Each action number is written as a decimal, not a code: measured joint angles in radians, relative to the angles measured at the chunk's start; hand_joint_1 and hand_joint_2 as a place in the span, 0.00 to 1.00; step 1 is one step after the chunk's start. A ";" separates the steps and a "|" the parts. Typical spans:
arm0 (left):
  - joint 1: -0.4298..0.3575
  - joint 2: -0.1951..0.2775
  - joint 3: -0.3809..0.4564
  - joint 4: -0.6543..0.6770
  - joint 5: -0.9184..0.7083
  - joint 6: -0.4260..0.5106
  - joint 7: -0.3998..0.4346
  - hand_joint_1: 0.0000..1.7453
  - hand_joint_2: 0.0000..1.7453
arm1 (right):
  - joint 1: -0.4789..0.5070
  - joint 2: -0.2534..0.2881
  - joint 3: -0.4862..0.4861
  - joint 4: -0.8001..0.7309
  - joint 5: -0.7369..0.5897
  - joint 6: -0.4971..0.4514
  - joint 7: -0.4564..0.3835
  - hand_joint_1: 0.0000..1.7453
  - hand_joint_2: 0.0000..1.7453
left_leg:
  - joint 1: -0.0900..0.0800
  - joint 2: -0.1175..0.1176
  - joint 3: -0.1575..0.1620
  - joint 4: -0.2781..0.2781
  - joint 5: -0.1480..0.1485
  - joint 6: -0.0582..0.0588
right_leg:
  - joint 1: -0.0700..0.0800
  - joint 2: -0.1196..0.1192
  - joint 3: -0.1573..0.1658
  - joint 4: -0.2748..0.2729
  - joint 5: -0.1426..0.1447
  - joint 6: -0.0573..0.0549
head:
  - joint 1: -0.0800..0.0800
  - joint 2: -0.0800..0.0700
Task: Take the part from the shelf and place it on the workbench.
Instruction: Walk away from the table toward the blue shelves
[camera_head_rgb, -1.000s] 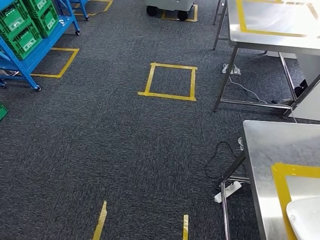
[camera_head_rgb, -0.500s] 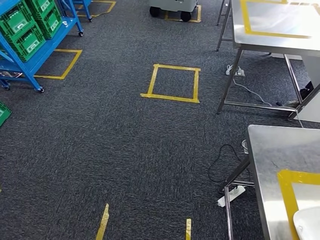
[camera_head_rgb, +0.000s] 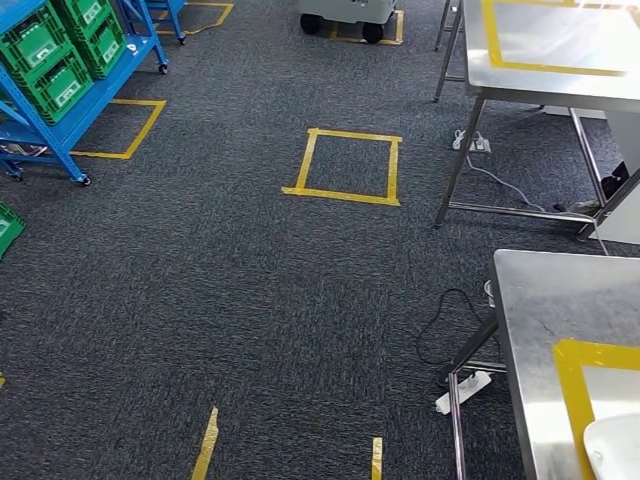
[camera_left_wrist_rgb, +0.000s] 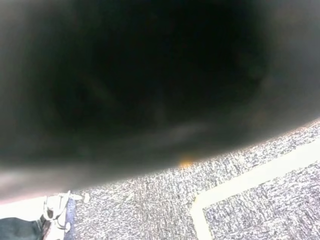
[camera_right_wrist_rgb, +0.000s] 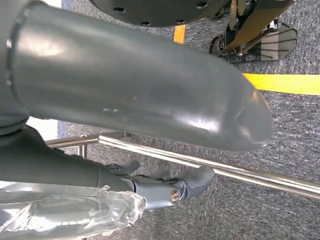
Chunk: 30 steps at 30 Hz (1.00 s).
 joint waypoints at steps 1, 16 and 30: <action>0.000 0.000 0.000 0.000 0.000 0.000 0.000 0.00 0.00 | 0.000 0.000 0.000 0.000 0.000 0.000 0.000 0.00 0.00 | 0.000 0.000 0.000 0.000 0.000 0.000 | 0.000 0.000 0.000 0.000 0.000 0.000 | 0.000 0.000; -0.002 0.001 0.042 -0.004 -0.025 -0.013 0.007 0.00 0.00 | 0.001 0.001 0.006 0.000 0.013 -0.002 0.009 0.00 0.00 | 0.000 -0.001 0.025 -0.039 0.004 0.037 | -0.008 -0.002 -0.007 0.033 0.024 0.028 | 0.002 0.000; -0.014 -0.005 0.076 -0.011 -0.045 -0.006 0.011 0.00 0.00 | -0.003 0.001 -0.001 0.003 0.045 0.000 -0.002 0.00 0.00 | 0.038 -0.004 0.062 -0.014 -0.046 -0.050 | -0.043 0.008 -0.022 0.031 -0.008 0.027 | 0.018 0.000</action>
